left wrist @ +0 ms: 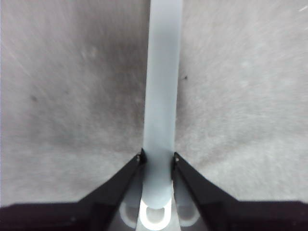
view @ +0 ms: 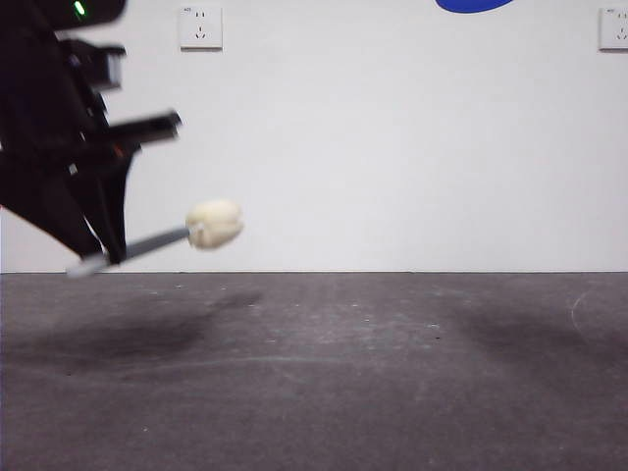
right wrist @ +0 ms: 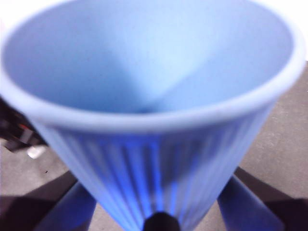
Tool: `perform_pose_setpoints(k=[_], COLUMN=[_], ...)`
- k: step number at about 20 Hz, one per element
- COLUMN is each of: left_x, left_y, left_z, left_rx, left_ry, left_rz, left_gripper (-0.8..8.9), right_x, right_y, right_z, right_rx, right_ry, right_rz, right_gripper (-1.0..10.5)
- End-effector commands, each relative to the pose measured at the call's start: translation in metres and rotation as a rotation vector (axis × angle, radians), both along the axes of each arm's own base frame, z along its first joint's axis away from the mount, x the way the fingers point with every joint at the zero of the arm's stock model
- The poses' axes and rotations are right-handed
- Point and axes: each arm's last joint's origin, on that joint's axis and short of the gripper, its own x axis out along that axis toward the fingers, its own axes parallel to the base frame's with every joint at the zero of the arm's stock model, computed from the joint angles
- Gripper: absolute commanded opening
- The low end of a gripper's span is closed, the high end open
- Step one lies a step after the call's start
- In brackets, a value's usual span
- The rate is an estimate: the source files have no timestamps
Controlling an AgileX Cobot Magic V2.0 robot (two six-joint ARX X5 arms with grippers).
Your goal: Pick up the cup brush,pick up the cup,insert the brush into the cup,clean the cup,put the cup brush back,put the cup back to the fixed position on the table
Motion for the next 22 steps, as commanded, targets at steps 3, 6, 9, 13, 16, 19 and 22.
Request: perform_pose_setpoints(k=[3,6,9,13,16,19,22], left_x=[0.009,0.015,0.018,0.020,0.020,0.018,0.017], left_y=[-0.015,-0.024,-0.027,-0.029,-0.032,-0.032,-0.033], left_z=[-0.030,-0.049,-0.061,-0.064,-0.064,-0.065,-0.065], left_rx=[0.067,0.077,0.107,0.084,0.062,0.050,0.038], left_ry=[0.053,0.091,0.109,0.103,0.107,0.132,0.144], left_rz=[0.012,0.021,0.029,0.064,0.079,0.065,0.050], left_gripper=[-0.08,-0.08,-0.08,-0.08,0.13,3.17,3.27], right_x=[0.000,-0.001,-0.001,-0.001,-0.001,-0.001,-0.001], right_y=[0.000,0.001,0.001,0.001,0.001,0.001,0.001], right_z=[0.001,0.001,0.001,0.001,0.001,0.001,0.001], right_rx=[0.018,0.023,0.021,0.021,0.021,0.022,0.021], right_ry=[-0.001,0.007,0.008,0.008,0.008,0.008,0.008], right_rz=[0.003,0.023,0.023,0.023,0.023,0.023,0.023], right_gripper=[-0.1,-0.1,-0.1,-0.1,-0.1,-0.1,-0.1])
